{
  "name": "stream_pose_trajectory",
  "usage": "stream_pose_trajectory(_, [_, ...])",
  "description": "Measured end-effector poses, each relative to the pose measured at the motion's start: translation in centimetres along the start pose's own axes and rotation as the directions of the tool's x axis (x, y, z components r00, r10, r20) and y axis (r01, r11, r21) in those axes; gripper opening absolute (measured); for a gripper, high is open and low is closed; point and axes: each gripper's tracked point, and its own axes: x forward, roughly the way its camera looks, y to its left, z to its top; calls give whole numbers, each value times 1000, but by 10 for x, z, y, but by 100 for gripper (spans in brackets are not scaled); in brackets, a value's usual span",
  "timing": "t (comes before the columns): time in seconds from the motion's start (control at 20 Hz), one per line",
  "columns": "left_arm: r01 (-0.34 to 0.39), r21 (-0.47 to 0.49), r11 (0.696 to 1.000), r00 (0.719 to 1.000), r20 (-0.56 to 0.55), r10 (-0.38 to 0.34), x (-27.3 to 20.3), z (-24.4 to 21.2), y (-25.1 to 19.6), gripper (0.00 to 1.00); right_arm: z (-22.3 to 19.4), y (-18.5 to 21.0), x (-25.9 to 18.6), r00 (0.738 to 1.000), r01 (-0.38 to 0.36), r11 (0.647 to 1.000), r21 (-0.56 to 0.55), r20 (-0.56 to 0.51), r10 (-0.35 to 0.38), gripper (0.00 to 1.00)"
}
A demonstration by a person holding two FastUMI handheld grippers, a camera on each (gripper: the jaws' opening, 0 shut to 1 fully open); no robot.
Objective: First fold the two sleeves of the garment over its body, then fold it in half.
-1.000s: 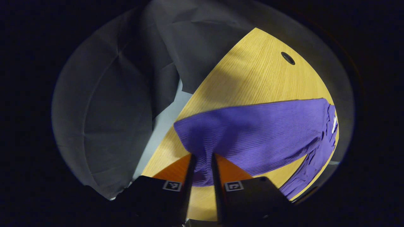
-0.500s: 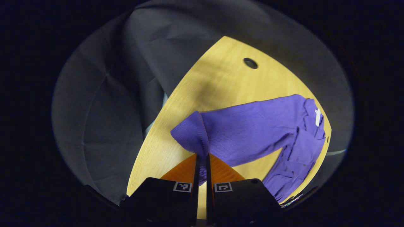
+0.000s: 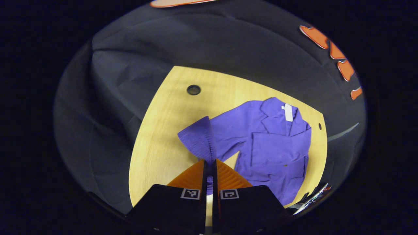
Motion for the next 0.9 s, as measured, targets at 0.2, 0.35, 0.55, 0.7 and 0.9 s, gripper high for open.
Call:
stream_pose_trajectory(0.2, [39, 94, 995, 999, 27, -41, -9, 26, -77, 8, -7, -20, -3, 1000, -8, 999, 33, -7, 8, 95])
stream_pose_trajectory(0.35, [68, 191, 979, 996, 39, -77, -12, 41, -144, 8, -9, -40, -6, 1000, 1, 998, 62, -7, -1, 95])
stream_pose_trajectory(0.55, [109, 299, 948, 992, 26, -122, -7, 52, -234, 8, -21, -61, -10, 1000, 8, 995, 98, -16, -7, 95])
stream_pose_trajectory(0.7, [144, 372, 917, 988, -3, -154, -1, 48, -298, 8, -35, -75, -13, 999, 22, 995, 98, -44, -18, 95])
stream_pose_trajectory(0.9, [179, 451, 874, 982, -28, -187, 7, 43, -371, 8, -43, -86, -19, 998, 23, 996, 89, -55, -19, 95])
